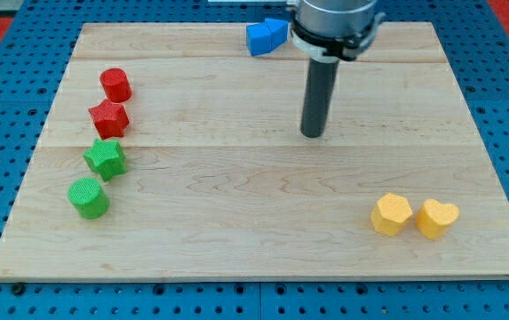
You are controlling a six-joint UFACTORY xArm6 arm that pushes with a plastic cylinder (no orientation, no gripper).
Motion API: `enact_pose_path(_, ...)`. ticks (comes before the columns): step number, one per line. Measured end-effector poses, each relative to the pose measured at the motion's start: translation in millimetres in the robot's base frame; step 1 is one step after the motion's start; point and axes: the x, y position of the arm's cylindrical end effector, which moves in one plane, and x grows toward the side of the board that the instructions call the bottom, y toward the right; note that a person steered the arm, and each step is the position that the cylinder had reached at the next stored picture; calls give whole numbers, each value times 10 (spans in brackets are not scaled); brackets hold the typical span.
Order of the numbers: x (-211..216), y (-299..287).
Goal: Move the green circle into the green star
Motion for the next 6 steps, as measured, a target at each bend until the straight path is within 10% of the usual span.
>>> enact_pose_path(3,-384,-1132)
enact_pose_path(6,1074,-1526)
